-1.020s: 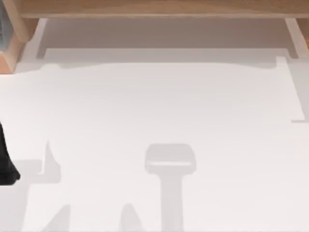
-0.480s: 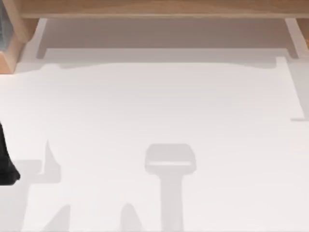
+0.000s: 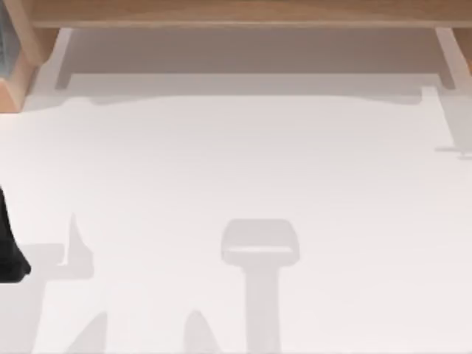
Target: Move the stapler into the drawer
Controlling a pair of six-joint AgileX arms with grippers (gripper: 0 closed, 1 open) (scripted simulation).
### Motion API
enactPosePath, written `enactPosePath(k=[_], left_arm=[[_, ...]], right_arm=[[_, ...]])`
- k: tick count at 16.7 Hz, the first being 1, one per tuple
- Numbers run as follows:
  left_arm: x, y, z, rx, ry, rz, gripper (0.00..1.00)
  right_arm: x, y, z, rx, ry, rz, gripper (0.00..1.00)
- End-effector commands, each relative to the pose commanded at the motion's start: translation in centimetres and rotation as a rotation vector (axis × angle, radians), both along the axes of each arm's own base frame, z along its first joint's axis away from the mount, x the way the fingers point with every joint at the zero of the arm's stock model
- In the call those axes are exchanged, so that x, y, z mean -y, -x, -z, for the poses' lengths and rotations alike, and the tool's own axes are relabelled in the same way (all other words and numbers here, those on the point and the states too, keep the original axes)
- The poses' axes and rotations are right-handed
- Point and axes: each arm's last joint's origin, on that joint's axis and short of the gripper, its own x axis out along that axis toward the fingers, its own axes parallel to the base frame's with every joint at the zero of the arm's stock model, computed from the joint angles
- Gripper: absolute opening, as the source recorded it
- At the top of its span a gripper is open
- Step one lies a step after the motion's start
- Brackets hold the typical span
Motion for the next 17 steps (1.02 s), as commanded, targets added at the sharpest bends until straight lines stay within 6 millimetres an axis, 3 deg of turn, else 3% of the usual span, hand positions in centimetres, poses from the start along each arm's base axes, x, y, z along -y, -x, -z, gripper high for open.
enactPosePath(k=[5, 13, 17], left_arm=[[0.0, 0.0, 0.0, 0.000, 0.000, 0.000, 1.00], [0.0, 0.0, 0.0, 0.000, 0.000, 0.000, 1.00], [0.0, 0.0, 0.0, 0.000, 0.000, 0.000, 1.00]], right_arm=[[0.0, -0.1, 0.0, -0.003, -0.004, 0.002, 0.00], [0.2, -6.0, -0.1, 0.003, 0.000, 0.002, 0.00], [0.1, -6.3, 0.0, -0.002, -0.003, 0.003, 0.00]])
